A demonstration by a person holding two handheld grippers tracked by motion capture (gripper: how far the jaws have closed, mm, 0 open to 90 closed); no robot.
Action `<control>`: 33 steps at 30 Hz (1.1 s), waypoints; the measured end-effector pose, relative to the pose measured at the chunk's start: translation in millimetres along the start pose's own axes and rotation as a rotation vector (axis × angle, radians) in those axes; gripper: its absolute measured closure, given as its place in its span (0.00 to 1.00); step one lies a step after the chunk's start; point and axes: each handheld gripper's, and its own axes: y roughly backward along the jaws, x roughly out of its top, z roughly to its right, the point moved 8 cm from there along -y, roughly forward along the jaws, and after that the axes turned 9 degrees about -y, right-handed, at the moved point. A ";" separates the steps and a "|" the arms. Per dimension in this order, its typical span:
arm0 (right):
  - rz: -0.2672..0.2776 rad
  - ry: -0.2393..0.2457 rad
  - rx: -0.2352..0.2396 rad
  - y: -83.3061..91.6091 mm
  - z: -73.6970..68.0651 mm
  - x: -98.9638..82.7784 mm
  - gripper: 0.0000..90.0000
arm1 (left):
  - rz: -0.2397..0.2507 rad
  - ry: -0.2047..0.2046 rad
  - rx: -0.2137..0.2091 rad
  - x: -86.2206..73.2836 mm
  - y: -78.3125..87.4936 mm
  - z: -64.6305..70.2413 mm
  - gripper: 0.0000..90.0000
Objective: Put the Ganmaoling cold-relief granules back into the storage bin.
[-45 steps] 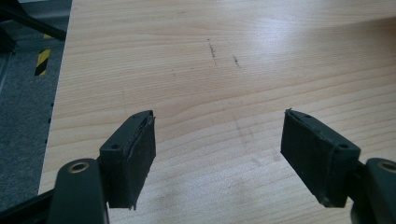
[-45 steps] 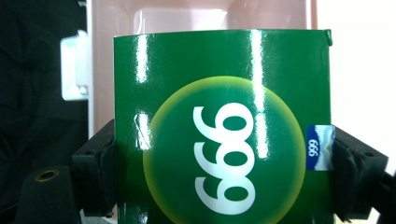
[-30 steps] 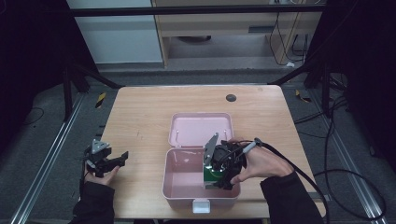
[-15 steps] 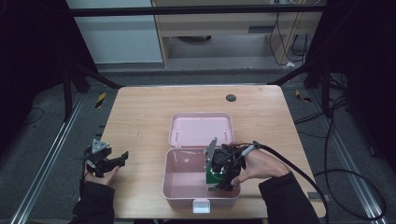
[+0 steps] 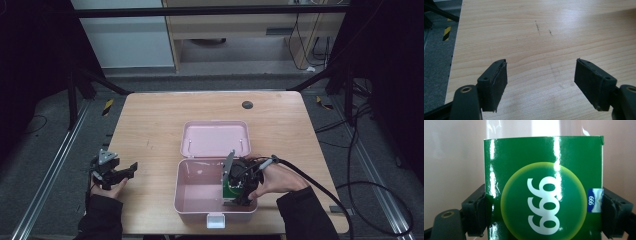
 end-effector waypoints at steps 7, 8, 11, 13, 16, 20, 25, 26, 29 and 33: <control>-0.034 -0.007 0.002 -4.3 0.3 -1.4 0.13 | -0.002 -0.001 0.000 -0.1 0.1 -0.3 0.28; -0.019 -0.012 0.005 -2.1 0.0 -0.6 0.13 | -0.002 -0.002 0.000 -0.2 0.1 -0.2 0.28; 0.020 -0.021 -0.006 7.9 1.3 0.8 0.14 | -0.001 -0.001 -0.001 -0.1 -0.1 0.3 0.28; 0.056 -0.031 -0.019 16.0 2.3 1.5 0.15 | -0.003 -0.002 -0.001 -0.3 -0.2 0.4 0.28; 0.125 -0.056 -0.050 30.6 5.3 2.7 0.15 | -0.001 -0.001 0.000 -0.1 0.0 0.4 0.28; 0.244 -0.094 -0.118 55.7 12.3 2.1 0.17 | -0.001 -0.002 0.000 -0.1 0.2 0.2 0.28; 0.319 -0.125 -0.157 74.8 16.6 -1.6 0.15 | -0.003 -0.003 -0.001 -0.2 0.3 0.6 0.28; 0.337 -0.135 -0.175 78.8 18.6 -2.8 0.13 | -0.003 -0.004 -0.001 -0.2 0.4 0.8 0.29; 0.413 -0.191 -0.221 88.6 27.2 -9.2 0.13 | -0.002 -0.003 -0.001 -0.2 0.4 0.9 0.29; 0.461 -0.253 -0.274 93.1 37.1 -21.8 0.10 | -0.005 -0.004 -0.002 -0.6 0.2 0.8 0.29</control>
